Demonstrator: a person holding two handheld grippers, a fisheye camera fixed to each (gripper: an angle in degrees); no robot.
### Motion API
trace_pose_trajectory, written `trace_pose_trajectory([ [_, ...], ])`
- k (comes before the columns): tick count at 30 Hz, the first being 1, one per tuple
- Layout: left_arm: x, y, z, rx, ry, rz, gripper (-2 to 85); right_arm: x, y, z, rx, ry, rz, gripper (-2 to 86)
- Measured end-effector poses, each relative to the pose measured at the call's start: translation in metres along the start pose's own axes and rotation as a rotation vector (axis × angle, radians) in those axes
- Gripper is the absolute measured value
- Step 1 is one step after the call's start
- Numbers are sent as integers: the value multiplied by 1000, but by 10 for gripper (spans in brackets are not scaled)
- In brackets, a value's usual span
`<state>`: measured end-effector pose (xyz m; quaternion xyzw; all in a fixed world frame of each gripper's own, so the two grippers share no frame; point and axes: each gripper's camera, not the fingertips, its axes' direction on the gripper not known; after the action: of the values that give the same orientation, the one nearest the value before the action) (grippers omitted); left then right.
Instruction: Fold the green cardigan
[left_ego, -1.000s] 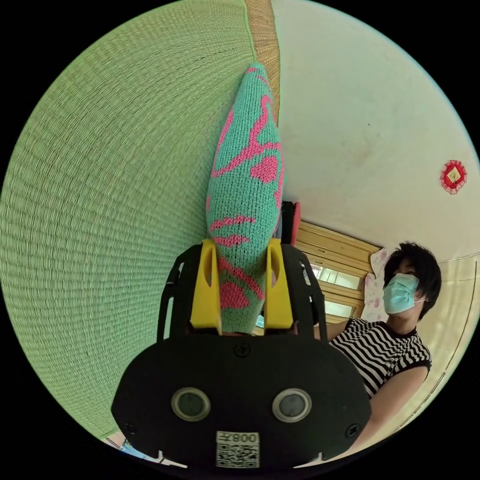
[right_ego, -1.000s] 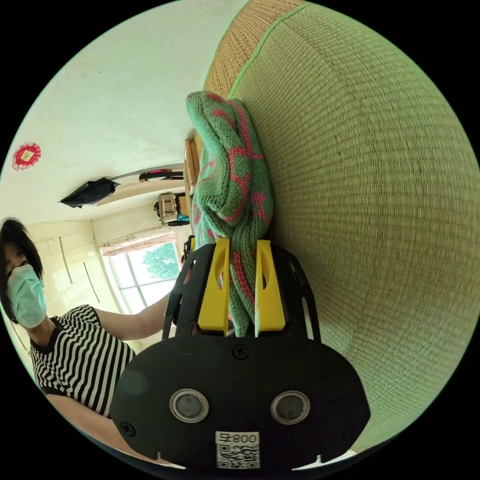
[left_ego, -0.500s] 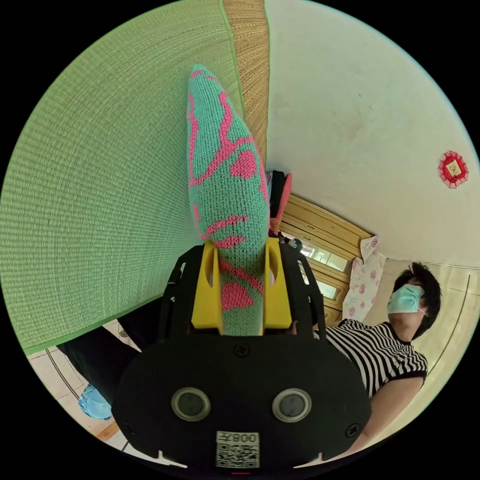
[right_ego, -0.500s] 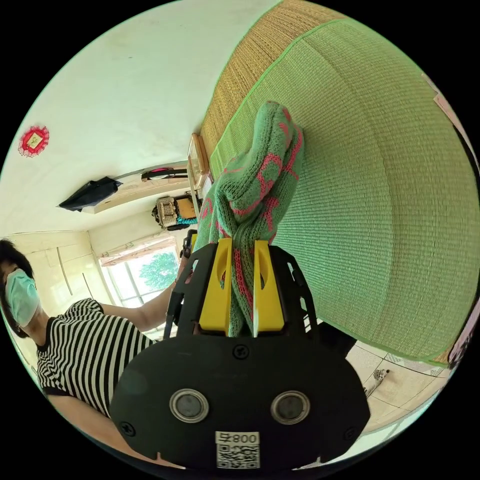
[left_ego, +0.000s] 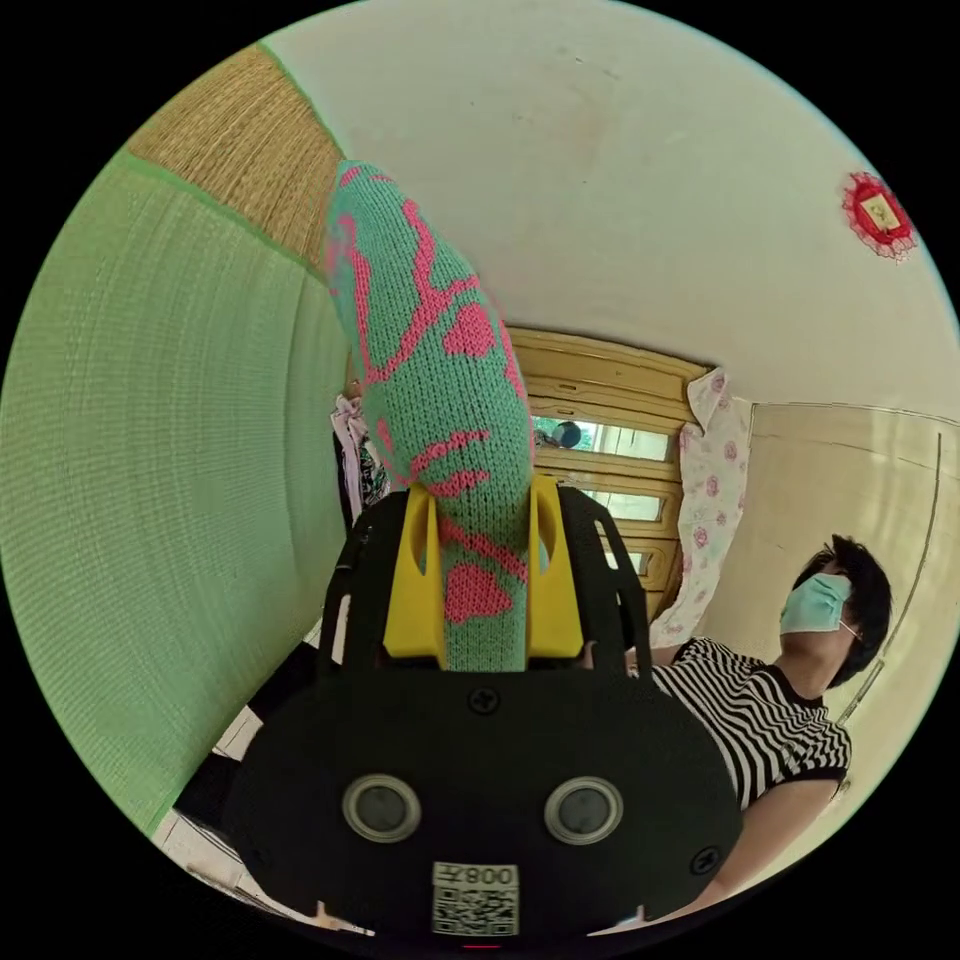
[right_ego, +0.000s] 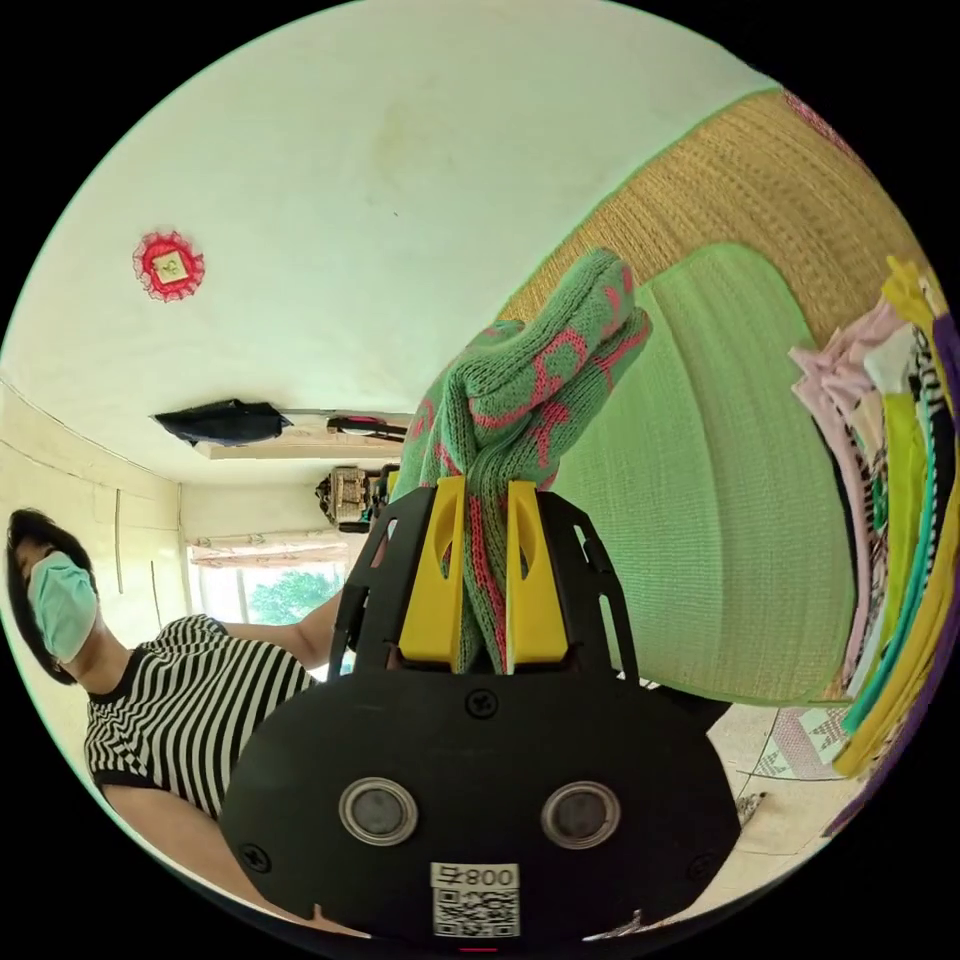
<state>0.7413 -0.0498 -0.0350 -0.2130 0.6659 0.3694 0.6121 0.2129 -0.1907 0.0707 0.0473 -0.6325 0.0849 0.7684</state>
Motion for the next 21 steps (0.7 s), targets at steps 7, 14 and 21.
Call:
trace_pose_trajectory([
  [7, 26, -128, 157, 57, 63, 123, 135, 18, -146, -156, 60, 41, -137, 70],
  [14, 20, -241, 301, 79, 75, 156, 139, 50, -256, -254, 85, 144, -163, 71],
  [21, -74, -303, 393, -28, -258, -103, 151, 192, -323, -283, 40, 446, 222, 39],
])
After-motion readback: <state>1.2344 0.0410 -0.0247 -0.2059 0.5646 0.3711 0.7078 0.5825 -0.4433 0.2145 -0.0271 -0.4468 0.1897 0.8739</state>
